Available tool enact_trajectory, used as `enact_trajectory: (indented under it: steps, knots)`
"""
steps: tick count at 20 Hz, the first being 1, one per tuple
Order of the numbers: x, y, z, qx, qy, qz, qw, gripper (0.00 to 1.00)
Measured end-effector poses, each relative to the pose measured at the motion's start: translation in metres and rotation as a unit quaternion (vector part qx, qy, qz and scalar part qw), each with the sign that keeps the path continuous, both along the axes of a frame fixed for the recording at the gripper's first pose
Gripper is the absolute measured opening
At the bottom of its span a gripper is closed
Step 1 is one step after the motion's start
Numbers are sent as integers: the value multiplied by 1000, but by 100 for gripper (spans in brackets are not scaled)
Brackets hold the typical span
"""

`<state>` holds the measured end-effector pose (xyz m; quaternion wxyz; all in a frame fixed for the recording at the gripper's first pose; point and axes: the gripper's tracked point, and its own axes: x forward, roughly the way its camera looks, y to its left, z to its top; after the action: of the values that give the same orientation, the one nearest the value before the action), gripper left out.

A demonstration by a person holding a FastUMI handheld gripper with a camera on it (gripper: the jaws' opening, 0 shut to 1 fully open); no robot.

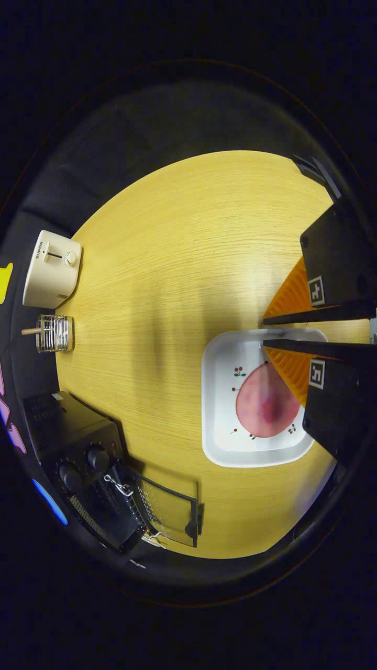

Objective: Open the toaster oven, put the food inside, and close the toaster oven door.

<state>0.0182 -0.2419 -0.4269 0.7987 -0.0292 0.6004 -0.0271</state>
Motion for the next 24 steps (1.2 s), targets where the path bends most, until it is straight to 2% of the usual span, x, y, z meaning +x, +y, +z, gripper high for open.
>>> enact_trajectory:
  steps: [3,6,12,13,14,20,24]
  knots:
    - [2,1,-4,7,9,-9,1000,25]
    - [1,3,-5,20,30,-24,999,21]
    - [0,1,-13,27,58,-19,998,20]
    - [0,4,-3,34,62,-37,997,14]
    - [-4,7,-7,41,68,-39,996,8]
    - [-5,8,-4,68,72,-50,994,8]
    - [-8,13,-3,122,78,-91,985,7]
